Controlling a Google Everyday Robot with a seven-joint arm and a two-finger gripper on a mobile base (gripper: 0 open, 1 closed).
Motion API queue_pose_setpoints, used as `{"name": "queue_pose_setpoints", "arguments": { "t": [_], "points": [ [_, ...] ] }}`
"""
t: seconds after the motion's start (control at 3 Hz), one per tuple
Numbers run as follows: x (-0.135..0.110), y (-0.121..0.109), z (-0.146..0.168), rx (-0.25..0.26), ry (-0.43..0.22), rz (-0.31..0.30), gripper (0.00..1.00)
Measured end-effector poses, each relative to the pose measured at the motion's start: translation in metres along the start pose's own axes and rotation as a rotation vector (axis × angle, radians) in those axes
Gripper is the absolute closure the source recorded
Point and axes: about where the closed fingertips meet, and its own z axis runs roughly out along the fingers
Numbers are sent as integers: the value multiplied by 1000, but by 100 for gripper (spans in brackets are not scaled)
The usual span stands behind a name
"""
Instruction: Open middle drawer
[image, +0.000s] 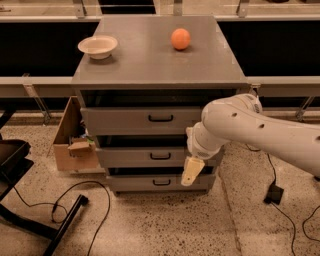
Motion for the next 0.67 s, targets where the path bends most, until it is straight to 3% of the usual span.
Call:
{"name": "queue_pose_setpoints", "arguments": {
  "t": [0.33, 0.67],
  "points": [
    [14, -3, 18, 4, 58, 15, 0],
    [56, -20, 44, -12, 128, 9, 0]
  ]
}}
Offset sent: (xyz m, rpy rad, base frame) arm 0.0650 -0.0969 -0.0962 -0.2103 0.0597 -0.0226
